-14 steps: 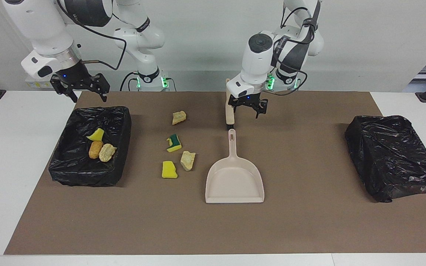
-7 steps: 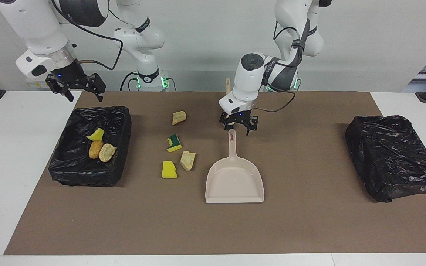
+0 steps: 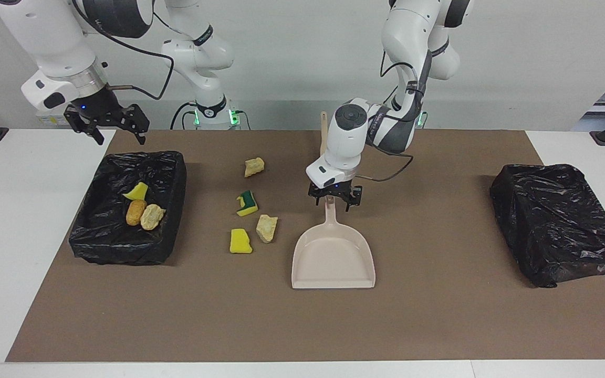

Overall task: Sweep and dump trash in bin
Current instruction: 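Grasp the dustpan handle with the left gripper and lift it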

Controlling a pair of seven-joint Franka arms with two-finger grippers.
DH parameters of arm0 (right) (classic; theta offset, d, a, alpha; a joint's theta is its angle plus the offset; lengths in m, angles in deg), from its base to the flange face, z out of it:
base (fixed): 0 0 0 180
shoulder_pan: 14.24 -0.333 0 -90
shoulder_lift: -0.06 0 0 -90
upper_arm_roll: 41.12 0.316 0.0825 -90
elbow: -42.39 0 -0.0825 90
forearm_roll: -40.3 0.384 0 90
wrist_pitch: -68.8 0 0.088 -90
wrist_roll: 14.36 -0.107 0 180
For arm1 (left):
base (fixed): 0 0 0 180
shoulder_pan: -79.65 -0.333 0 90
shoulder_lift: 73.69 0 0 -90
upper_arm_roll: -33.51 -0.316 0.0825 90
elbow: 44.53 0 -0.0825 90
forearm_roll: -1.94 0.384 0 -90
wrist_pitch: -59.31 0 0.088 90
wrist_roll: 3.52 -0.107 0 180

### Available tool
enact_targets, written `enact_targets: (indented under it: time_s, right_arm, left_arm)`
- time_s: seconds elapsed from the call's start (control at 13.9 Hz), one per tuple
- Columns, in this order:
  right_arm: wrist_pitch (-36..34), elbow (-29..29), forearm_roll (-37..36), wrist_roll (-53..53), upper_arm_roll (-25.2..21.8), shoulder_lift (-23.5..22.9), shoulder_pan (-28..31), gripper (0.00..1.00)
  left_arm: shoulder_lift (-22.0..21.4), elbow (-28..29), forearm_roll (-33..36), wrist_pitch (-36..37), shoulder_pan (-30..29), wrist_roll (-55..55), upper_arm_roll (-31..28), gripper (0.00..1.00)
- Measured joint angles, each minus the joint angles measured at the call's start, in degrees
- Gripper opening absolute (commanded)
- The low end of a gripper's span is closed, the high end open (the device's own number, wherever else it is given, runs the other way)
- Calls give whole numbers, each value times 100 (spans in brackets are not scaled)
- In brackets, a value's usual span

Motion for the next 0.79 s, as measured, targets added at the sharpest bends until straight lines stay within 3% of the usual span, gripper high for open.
enact_targets:
  time_s: [0.14,0.29,0.58,0.79]
  right_arm:
    - [0,0,1,0,13,0,-46,100]
    - [0,0,1,0,29,0,-65,100]
    - [0,0,1,0,30,1,-65,100]
    - [0,0,1,0,30,1,-66,100]
  left_arm:
    - [0,-13,0,2,0,0,0,46]
    - [1,-14,0,12,0,0,0,32]
    - [2,-16,9,18,-2,-28,-6,19]
    - [-11,-28,17,41,-37,-404,-21,17]
